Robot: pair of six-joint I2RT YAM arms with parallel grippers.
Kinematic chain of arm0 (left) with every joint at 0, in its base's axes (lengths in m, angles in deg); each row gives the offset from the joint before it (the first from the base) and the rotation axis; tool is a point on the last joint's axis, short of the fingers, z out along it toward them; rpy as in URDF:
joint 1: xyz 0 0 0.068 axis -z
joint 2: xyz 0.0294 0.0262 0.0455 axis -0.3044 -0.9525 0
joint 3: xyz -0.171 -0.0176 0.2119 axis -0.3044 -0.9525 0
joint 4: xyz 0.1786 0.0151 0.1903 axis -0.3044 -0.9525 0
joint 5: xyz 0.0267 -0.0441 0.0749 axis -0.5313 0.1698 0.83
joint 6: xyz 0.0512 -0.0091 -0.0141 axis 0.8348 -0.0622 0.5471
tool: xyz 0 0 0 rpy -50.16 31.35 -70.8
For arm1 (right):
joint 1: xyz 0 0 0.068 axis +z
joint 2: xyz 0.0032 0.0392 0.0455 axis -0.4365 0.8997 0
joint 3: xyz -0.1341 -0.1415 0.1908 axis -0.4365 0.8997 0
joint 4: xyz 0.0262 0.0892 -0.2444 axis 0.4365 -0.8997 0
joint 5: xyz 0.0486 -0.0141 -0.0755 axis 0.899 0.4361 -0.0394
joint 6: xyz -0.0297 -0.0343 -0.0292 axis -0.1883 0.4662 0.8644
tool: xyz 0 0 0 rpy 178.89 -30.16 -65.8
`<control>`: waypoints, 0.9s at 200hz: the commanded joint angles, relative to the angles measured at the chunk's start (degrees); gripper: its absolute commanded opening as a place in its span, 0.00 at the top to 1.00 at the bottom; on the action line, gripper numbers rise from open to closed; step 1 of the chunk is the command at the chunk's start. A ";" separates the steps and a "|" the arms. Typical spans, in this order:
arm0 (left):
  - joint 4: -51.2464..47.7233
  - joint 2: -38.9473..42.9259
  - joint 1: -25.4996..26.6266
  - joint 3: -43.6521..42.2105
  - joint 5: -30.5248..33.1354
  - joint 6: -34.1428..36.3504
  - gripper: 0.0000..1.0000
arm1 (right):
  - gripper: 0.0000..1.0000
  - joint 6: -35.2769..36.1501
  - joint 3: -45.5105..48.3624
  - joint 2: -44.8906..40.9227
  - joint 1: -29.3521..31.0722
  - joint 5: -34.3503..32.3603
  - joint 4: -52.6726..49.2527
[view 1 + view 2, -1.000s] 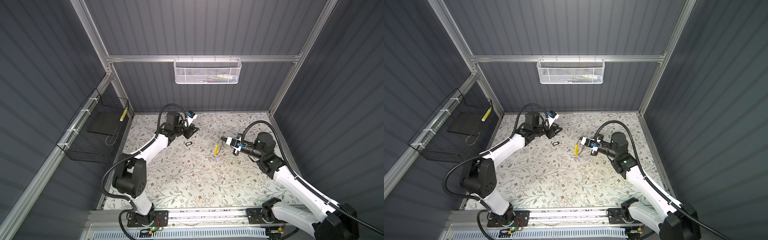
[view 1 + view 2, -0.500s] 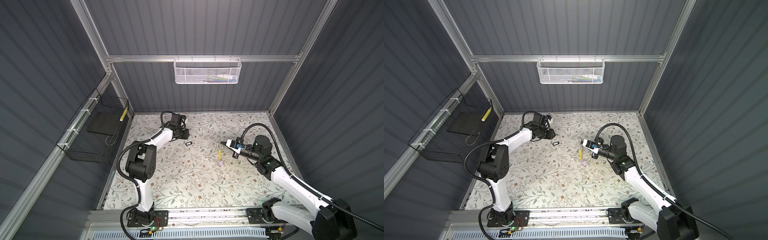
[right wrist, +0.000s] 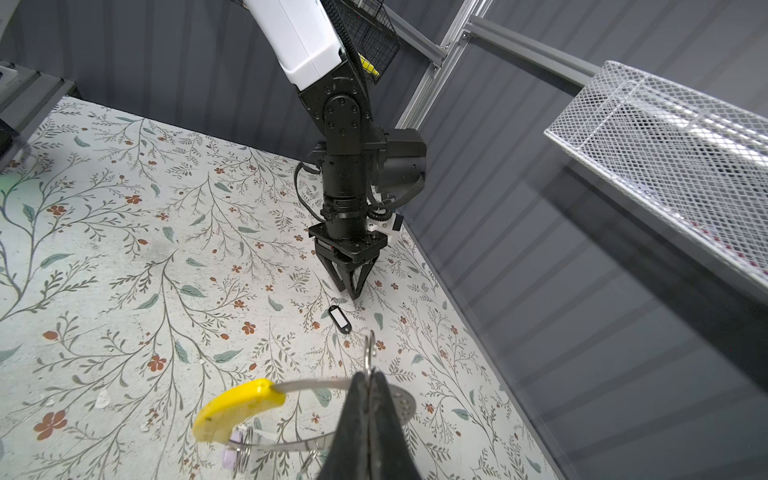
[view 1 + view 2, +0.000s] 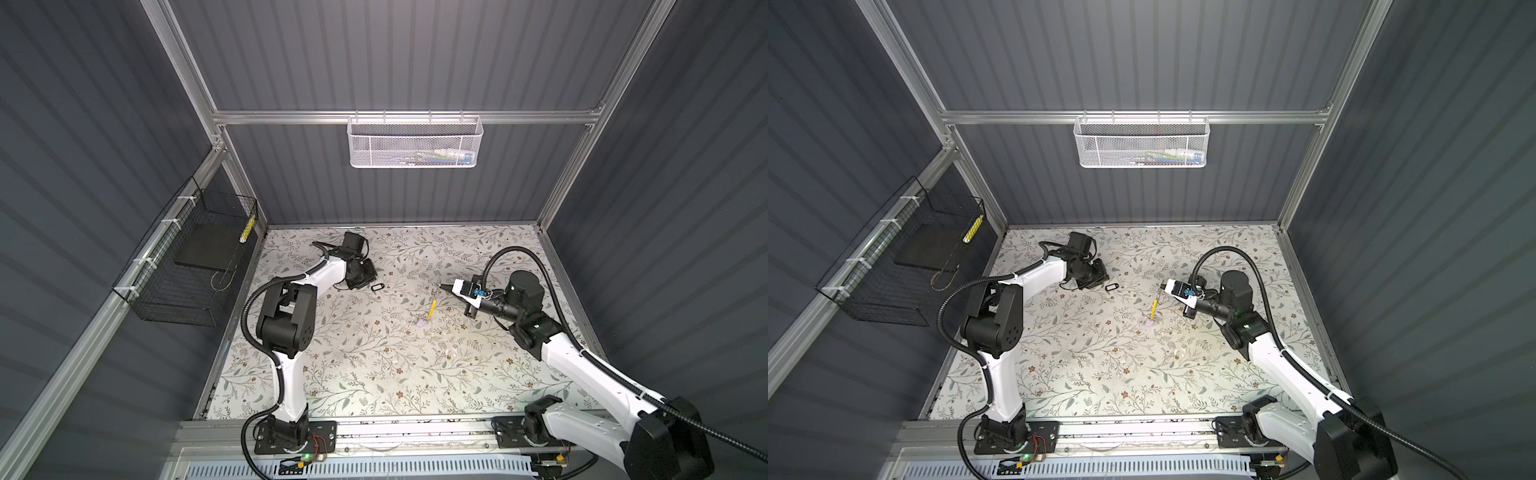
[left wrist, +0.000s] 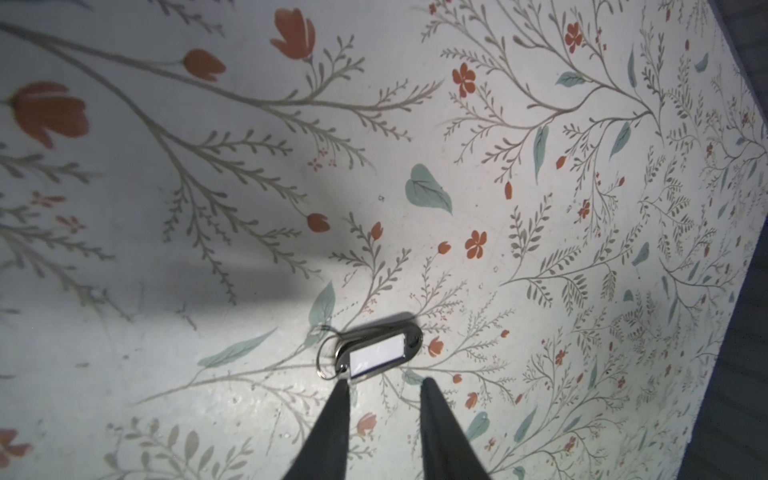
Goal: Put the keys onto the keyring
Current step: 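Grasp the black key tag by its small ring with the left gripper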
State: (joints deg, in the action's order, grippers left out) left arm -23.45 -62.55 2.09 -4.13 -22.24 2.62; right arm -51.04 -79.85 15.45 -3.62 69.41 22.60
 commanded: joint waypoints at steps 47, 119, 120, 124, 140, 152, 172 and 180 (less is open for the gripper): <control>-0.58 -0.52 -0.13 -2.64 2.12 -6.44 0.72 | 0.96 0.09 -0.48 0.83 -0.25 1.01 -1.05; 0.01 -2.17 -0.23 -2.90 3.05 -7.78 0.73 | 0.96 0.26 -1.60 2.04 -0.29 1.53 -1.12; -0.04 -2.19 -0.22 -2.90 3.03 -7.80 0.73 | 0.96 0.27 -1.60 2.06 -0.29 1.54 -1.12; -0.05 -2.34 -0.21 -2.90 3.01 -7.79 0.74 | 0.96 0.26 -1.62 2.07 -0.31 1.53 -1.12; 0.37 -2.67 -0.24 -2.90 3.00 -7.77 0.75 | 0.96 0.18 -1.78 2.03 -0.31 1.51 -1.22; 0.47 -2.99 -0.30 -2.90 2.92 -7.76 0.77 | 0.96 0.18 -1.89 2.05 -0.32 1.52 -1.20; 0.81 -3.35 -0.39 -2.91 3.01 -7.65 0.80 | 0.96 0.03 -2.05 3.65 -0.29 1.62 -1.19; 0.90 -3.44 -0.47 -2.90 3.01 -7.55 0.81 | 0.96 0.01 -2.12 3.83 -0.34 1.65 -1.06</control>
State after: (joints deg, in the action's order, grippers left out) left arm -22.82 -64.78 2.05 -6.71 -19.75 -4.61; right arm -50.97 -79.96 17.79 -3.68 69.90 21.11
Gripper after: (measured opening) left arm 0.205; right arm 0.050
